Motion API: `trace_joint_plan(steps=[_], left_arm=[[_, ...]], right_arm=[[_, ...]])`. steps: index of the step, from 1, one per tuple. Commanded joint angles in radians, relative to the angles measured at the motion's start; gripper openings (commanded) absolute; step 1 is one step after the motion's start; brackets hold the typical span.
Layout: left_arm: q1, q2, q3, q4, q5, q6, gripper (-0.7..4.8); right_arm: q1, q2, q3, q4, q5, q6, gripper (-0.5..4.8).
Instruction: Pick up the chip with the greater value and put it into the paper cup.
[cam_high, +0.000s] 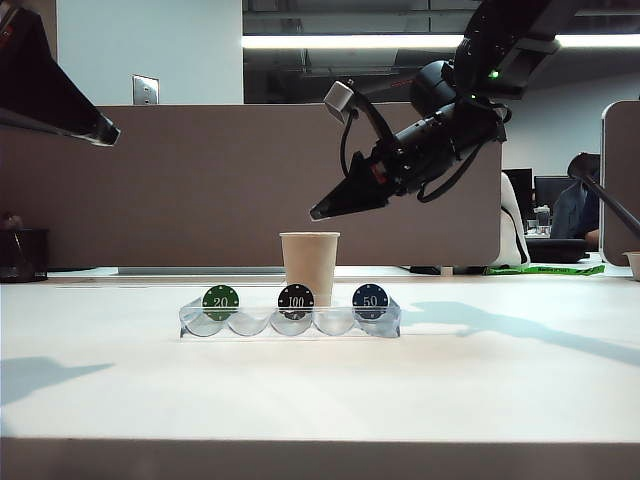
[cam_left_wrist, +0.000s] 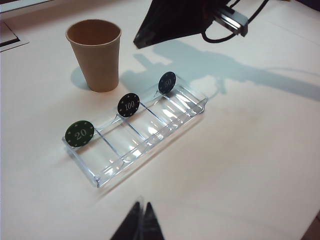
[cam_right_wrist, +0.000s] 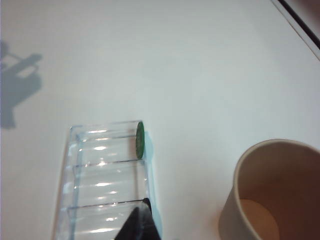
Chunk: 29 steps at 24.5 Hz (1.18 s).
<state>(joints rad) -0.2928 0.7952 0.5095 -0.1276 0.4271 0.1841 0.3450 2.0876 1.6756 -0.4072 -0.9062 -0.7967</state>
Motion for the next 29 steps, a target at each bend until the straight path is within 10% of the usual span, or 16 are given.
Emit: trace_joint_plan(steps=[1, 16, 29], left_arm=[[0.002, -0.001, 0.003, 0.011, 0.007, 0.000, -0.05], [0.002, -0.001, 0.002, 0.013, 0.007, 0.000, -0.05], [0.002, -0.001, 0.002, 0.014, 0.007, 0.003, -0.05]], right_arm=[[0.005, -0.004, 0.004, -0.019, -0.005, -0.071, 0.45], [0.073, 0.021, 0.004, -0.053, 0.058, -0.189, 2.19], [0.079, 0.028, 0.004, -0.078, 0.127, -0.229, 2.22]])
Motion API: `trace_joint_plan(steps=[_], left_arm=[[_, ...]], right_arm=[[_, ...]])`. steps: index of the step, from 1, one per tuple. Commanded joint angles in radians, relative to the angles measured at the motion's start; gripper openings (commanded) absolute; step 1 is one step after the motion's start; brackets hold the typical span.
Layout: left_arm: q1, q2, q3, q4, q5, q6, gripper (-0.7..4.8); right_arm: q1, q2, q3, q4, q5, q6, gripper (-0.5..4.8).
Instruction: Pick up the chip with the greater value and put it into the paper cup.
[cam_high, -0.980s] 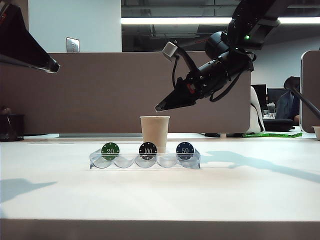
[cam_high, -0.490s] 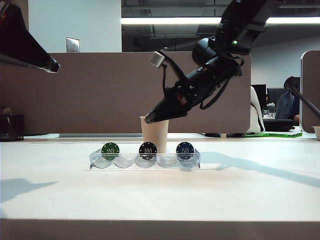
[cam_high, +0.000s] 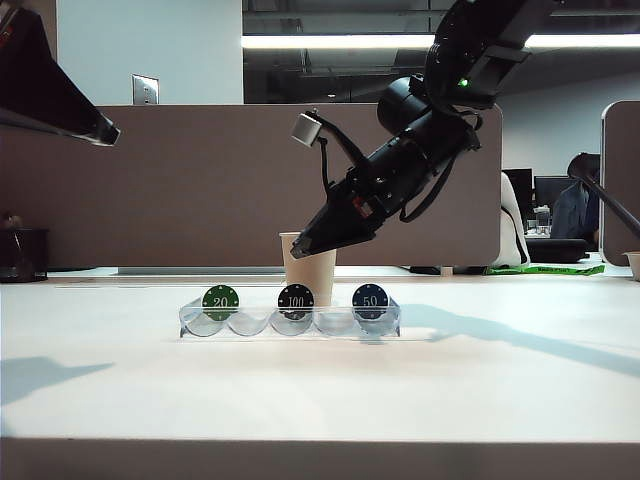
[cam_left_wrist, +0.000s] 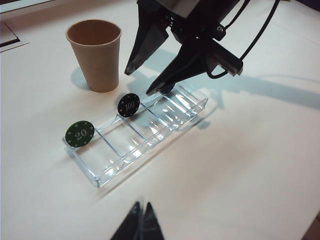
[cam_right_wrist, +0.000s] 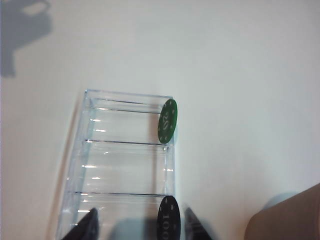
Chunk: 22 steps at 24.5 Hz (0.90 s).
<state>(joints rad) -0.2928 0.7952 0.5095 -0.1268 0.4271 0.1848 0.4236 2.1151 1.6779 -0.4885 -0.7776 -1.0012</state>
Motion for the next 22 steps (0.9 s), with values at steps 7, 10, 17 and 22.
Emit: trace_joint_plan(steps=[7, 10, 17, 22], left_arm=[[0.002, -0.001, 0.002, 0.013, 0.007, 0.003, -0.05], [0.002, -0.001, 0.002, 0.013, 0.007, 0.003, -0.05], [0.002, -0.001, 0.002, 0.013, 0.007, 0.003, -0.05], [0.002, -0.001, 0.002, 0.012, 0.007, 0.003, -0.05]], right_arm=[[0.001, 0.045, 0.002, 0.055, 0.028, -0.025, 2.74], [0.000, 0.050, 0.002, 0.093, 0.029, -0.020, 2.74], [0.000, 0.071, 0.002, 0.133, 0.043, 0.014, 2.74], [0.000, 0.085, 0.002, 0.146, 0.043, 0.031, 2.74]])
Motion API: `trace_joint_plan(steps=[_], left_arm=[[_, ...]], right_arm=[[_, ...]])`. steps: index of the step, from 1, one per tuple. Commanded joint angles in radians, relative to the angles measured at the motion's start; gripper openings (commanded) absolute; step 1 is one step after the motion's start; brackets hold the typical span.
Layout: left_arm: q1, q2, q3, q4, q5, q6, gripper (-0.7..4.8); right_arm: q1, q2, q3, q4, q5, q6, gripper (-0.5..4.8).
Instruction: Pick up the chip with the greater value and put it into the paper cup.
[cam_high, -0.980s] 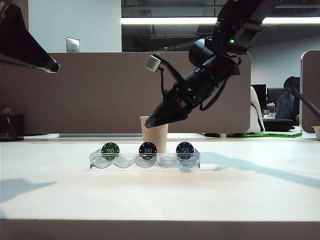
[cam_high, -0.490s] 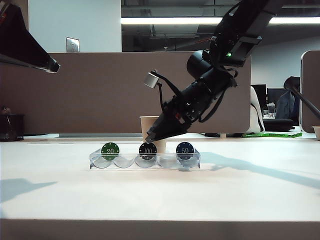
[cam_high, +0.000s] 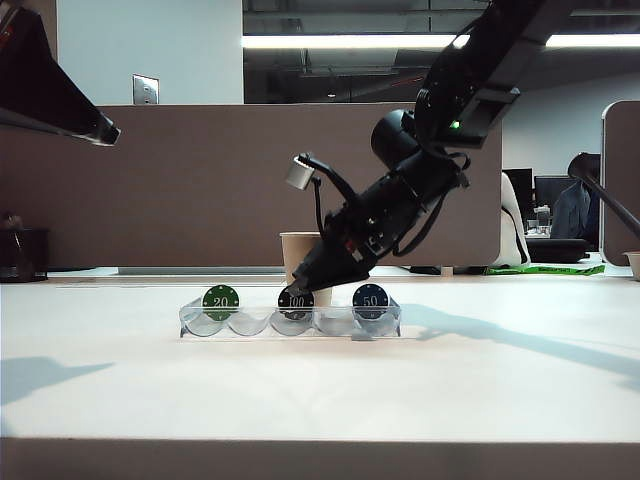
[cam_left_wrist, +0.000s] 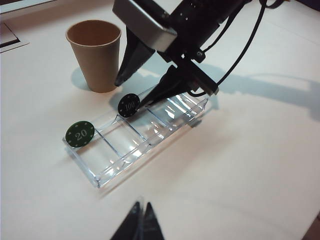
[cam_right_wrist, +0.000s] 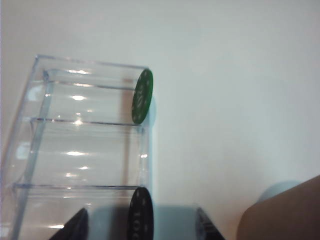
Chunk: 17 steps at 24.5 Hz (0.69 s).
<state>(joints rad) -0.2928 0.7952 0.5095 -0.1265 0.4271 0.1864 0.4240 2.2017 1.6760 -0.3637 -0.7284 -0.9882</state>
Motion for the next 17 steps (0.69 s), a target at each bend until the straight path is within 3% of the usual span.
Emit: trace_joint_plan(steps=[1, 17], left_arm=[[0.002, -0.001, 0.002, 0.012, 0.007, 0.001, -0.05], [0.002, -0.001, 0.002, 0.012, 0.007, 0.001, -0.05]], right_arm=[[0.000, 0.000, 0.004, 0.031, -0.006, 0.024, 2.74], [-0.002, 0.006, 0.003, 0.076, 0.039, 0.072, 2.70]])
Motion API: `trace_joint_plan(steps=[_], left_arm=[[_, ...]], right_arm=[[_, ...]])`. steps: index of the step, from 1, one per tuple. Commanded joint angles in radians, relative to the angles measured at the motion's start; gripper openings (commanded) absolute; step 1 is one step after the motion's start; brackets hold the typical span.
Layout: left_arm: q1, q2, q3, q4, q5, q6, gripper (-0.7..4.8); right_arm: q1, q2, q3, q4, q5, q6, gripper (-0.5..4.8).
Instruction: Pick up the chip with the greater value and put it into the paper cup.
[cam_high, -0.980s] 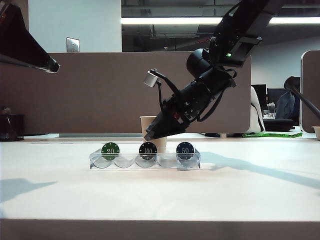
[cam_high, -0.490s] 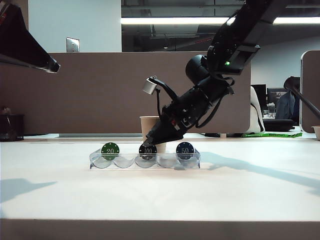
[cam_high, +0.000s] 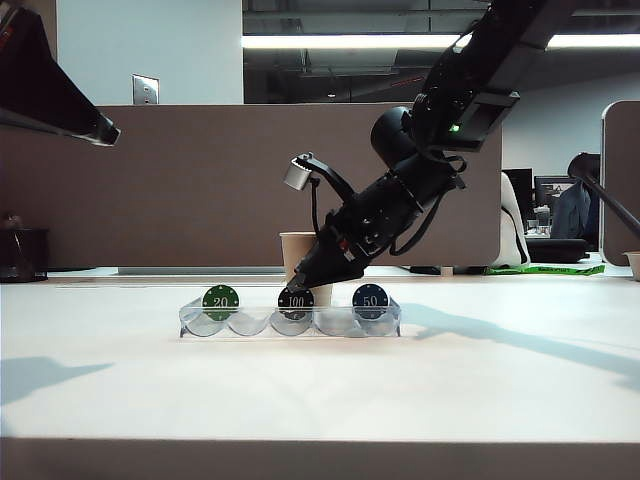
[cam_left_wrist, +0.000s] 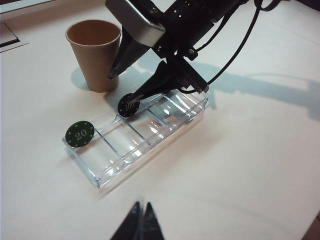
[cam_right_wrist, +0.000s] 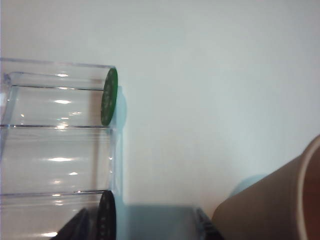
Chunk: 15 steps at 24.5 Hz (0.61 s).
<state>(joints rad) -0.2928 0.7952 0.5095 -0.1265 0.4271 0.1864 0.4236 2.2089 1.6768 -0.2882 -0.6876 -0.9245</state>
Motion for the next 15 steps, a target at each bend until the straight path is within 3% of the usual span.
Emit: trace_joint_plan(steps=[1, 15], left_arm=[[0.002, -0.001, 0.002, 0.012, 0.007, 0.001, -0.05], [0.002, -0.001, 0.002, 0.012, 0.007, 0.001, -0.06]], right_arm=[[-0.001, -0.001, 0.003, 0.000, -0.002, 0.011, 2.70], [-0.001, -0.001, 0.003, -0.031, -0.003, 0.030, 2.63]])
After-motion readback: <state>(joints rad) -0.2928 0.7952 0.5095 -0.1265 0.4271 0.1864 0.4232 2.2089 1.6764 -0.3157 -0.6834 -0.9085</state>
